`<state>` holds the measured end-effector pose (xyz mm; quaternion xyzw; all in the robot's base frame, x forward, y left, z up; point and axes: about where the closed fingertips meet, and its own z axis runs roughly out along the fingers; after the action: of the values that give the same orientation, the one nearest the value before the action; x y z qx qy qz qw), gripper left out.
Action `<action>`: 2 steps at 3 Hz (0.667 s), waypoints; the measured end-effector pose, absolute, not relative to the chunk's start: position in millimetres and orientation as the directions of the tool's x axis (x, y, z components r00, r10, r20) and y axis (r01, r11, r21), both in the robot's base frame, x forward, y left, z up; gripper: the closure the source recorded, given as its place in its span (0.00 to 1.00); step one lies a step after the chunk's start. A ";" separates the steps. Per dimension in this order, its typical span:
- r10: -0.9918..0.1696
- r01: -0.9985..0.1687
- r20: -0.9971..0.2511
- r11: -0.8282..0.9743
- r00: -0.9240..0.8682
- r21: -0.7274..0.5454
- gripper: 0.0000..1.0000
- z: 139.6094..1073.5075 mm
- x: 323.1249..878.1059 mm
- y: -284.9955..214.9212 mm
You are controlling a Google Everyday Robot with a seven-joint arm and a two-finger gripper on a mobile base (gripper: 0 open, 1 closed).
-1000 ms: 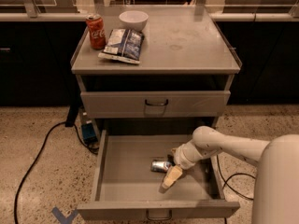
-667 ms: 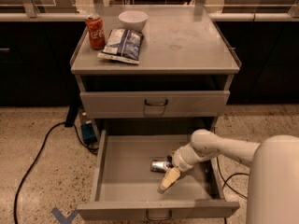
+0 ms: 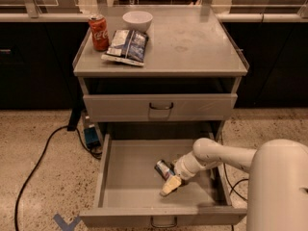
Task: Pick redbull can from middle drawer and place on counter
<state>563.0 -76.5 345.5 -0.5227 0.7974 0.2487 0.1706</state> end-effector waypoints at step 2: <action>-0.748 -0.918 -0.532 0.330 -0.396 0.218 0.63 345.4 563.2 -76.2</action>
Offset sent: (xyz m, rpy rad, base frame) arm 0.0002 0.0003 -0.0001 0.0001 -0.0004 -0.0006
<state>563.2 -76.2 345.4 -0.5225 0.7975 0.2486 0.1708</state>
